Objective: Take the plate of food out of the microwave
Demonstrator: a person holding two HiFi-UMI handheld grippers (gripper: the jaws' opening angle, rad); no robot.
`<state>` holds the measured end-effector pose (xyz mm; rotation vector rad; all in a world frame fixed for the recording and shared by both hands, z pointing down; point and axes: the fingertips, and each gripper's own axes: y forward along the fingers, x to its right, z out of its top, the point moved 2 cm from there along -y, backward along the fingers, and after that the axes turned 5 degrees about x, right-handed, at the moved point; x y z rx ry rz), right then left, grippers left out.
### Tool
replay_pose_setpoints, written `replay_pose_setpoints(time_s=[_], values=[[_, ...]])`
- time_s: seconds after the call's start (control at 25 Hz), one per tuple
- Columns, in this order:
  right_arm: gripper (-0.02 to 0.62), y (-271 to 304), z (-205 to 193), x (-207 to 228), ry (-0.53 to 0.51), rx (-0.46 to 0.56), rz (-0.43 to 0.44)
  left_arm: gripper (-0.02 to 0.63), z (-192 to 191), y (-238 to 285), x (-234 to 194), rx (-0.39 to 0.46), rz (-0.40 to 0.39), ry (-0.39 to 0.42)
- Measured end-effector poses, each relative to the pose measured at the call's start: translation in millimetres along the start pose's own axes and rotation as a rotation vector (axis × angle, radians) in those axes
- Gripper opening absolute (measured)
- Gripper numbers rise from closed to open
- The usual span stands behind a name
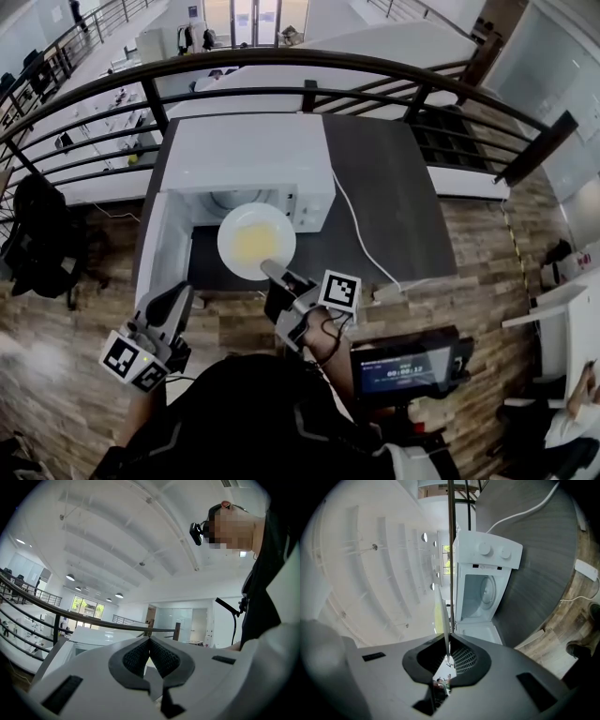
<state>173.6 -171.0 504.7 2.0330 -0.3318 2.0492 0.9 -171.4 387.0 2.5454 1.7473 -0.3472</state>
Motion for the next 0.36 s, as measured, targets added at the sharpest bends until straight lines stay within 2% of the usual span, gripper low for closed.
replay_pose_setpoints(time_s=[0.36], values=[[0.021, 0.7, 7.7, -0.4, -0.007, -0.005, 0.009, 0.003, -2.2, 1.9, 2.5, -0.008, 0.012, -0.004]])
